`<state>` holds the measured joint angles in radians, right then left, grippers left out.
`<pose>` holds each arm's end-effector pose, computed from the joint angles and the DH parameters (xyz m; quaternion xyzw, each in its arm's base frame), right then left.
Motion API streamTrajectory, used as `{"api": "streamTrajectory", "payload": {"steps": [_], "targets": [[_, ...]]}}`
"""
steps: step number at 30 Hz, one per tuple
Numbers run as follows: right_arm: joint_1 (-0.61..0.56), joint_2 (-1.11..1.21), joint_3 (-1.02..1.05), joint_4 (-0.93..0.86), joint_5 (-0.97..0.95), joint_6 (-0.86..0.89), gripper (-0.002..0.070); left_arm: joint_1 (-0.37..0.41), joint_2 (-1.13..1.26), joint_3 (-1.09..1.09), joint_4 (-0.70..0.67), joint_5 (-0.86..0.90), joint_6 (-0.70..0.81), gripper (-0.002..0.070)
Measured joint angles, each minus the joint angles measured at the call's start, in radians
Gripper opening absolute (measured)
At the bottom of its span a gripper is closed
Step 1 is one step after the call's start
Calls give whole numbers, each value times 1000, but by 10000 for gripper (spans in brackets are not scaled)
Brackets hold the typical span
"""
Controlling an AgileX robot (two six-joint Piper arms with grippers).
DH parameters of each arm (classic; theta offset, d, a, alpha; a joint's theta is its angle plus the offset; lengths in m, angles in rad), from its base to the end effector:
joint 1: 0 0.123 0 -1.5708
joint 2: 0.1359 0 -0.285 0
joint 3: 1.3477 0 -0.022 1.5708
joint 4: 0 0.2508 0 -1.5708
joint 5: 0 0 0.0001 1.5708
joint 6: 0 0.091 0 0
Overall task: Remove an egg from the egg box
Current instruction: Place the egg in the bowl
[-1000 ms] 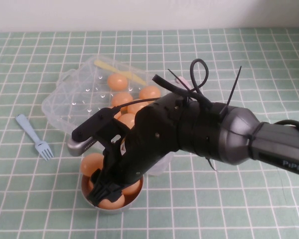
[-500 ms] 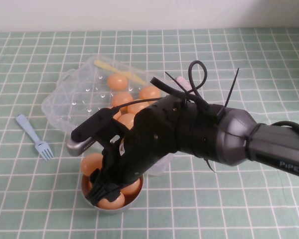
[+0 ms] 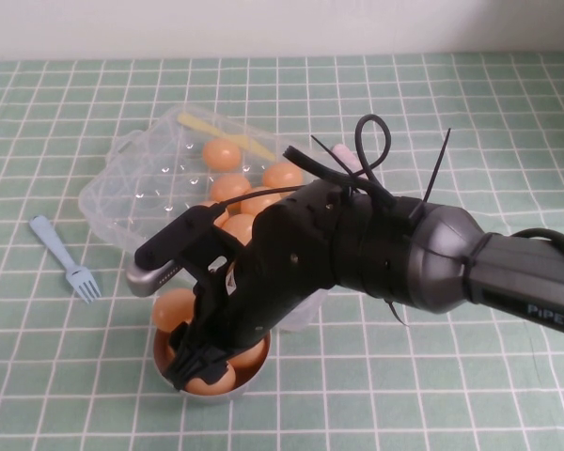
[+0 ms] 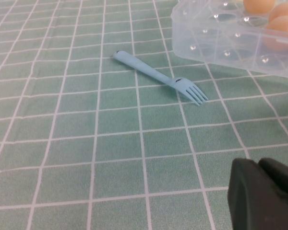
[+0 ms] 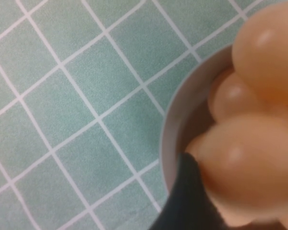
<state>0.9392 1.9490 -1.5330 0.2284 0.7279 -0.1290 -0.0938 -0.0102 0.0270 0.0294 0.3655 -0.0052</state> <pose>0.2427 0.3550 0.2332 -0.4349 0.8591 0.1868 0.1947 0.0528 -0.0040 0.1718 0.0435 0.8022 -0.0171 0.5953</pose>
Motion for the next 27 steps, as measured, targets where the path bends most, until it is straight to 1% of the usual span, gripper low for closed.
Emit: {"api": "streamTrajectory", "payload": {"steps": [8, 20, 22, 24, 25, 27], "targets": [[0, -8, 0, -2, 29, 2, 478, 0, 0, 0, 0, 0, 0, -3], [0, -85, 0, -33, 71, 37, 483, 0, 0, 0, 0, 0, 0, -3], [0, -113, 0, -39, 94, 41, 472, 0, 0, 0, 0, 0, 0, -3], [0, -150, 0, -43, 120, 45, 441, 0, 0, 0, 0, 0, 0, -3], [2, -166, 0, -43, 129, 47, 421, 0, 0, 0, 0, 0, 0, -3], [1, -209, 1, -46, 149, 49, 353, 0, 0, 0, 0, 0, 0, -3]]}}
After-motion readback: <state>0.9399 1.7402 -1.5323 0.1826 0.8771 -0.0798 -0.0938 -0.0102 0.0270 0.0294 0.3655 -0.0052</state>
